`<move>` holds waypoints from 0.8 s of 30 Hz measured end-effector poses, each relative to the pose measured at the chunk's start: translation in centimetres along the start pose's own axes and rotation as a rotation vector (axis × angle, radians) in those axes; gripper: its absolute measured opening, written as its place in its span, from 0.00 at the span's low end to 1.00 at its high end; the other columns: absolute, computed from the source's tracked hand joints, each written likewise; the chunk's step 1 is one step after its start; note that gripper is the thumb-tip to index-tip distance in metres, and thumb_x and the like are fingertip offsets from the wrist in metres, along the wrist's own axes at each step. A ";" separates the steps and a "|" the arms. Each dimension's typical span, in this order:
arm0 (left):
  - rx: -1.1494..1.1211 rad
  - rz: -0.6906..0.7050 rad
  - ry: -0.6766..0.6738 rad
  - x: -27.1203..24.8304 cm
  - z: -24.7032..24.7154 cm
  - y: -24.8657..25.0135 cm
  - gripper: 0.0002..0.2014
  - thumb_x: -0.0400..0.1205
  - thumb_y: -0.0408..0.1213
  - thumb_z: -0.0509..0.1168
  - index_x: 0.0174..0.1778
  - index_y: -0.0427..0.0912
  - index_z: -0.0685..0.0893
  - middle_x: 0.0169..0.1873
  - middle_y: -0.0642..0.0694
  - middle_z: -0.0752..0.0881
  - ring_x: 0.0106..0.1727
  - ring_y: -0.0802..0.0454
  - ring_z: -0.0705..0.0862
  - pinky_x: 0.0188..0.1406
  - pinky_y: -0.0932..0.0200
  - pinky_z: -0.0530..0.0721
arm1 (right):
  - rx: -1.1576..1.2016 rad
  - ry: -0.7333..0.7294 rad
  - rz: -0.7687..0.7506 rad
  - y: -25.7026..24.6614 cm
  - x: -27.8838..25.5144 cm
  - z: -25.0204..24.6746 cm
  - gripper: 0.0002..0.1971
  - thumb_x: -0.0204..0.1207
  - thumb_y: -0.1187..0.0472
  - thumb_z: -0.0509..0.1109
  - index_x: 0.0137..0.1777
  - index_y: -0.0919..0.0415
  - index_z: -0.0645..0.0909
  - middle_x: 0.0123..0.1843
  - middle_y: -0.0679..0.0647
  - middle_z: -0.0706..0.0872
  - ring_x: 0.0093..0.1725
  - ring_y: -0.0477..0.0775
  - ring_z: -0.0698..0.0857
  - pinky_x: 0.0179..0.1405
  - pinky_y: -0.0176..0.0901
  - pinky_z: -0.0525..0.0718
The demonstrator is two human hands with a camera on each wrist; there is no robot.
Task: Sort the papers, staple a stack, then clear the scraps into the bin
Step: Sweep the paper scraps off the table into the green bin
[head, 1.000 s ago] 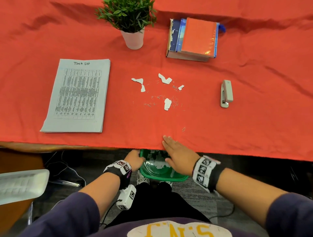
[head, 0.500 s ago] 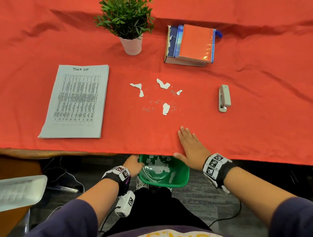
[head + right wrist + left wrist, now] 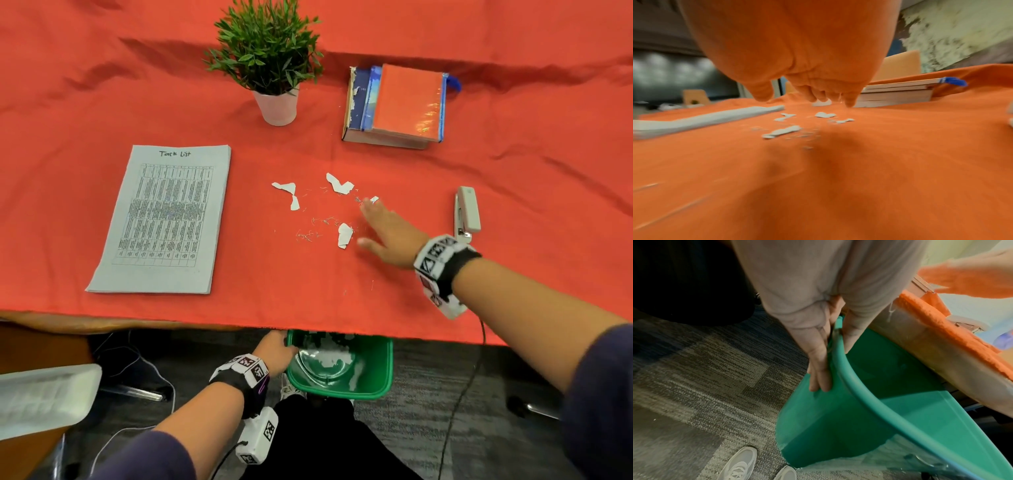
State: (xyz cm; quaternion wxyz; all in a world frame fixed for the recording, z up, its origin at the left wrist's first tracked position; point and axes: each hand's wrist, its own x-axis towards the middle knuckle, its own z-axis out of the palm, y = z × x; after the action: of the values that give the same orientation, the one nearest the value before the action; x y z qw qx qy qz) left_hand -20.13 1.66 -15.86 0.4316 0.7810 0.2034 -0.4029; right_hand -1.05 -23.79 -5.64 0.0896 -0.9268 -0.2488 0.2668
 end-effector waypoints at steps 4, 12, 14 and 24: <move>0.001 -0.014 0.010 0.9 0.2 -0.9 0.12 0.78 0.36 0.66 0.53 0.33 0.83 0.47 0.28 0.87 0.45 0.34 0.88 0.55 0.38 0.86 | 0.000 0.026 0.140 2.1 5.7 -0.5 0.44 0.81 0.35 0.51 0.85 0.61 0.39 0.87 0.57 0.38 0.86 0.58 0.40 0.84 0.58 0.46; 0.057 -0.002 0.046 0.6 0.1 -0.6 0.11 0.81 0.34 0.65 0.57 0.32 0.83 0.50 0.31 0.88 0.51 0.37 0.88 0.56 0.43 0.86 | -0.013 -0.032 -0.064 -1.5 3.5 3.6 0.53 0.69 0.23 0.40 0.85 0.61 0.36 0.87 0.56 0.36 0.85 0.56 0.37 0.84 0.54 0.39; 0.063 -0.007 0.044 0.6 0.2 -0.6 0.13 0.81 0.34 0.65 0.59 0.33 0.81 0.52 0.31 0.87 0.53 0.37 0.87 0.58 0.43 0.85 | -0.055 -0.127 -0.168 -3.2 0.7 4.7 0.51 0.73 0.25 0.42 0.84 0.59 0.33 0.85 0.55 0.32 0.84 0.55 0.33 0.83 0.51 0.36; 0.096 -0.008 0.051 0.2 0.2 0.0 0.15 0.82 0.31 0.63 0.65 0.33 0.79 0.49 0.32 0.88 0.41 0.43 0.85 0.41 0.55 0.82 | -0.070 -0.427 -0.419 -8.3 -11.3 8.5 0.42 0.81 0.32 0.46 0.84 0.55 0.33 0.84 0.50 0.29 0.82 0.49 0.29 0.83 0.48 0.36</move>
State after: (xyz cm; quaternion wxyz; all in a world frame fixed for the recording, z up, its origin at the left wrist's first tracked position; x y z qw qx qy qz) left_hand -20.11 1.49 -16.09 0.3870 0.8100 0.1978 -0.3938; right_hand -17.35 -22.18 -5.23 0.0565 -0.7808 -0.4568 0.4226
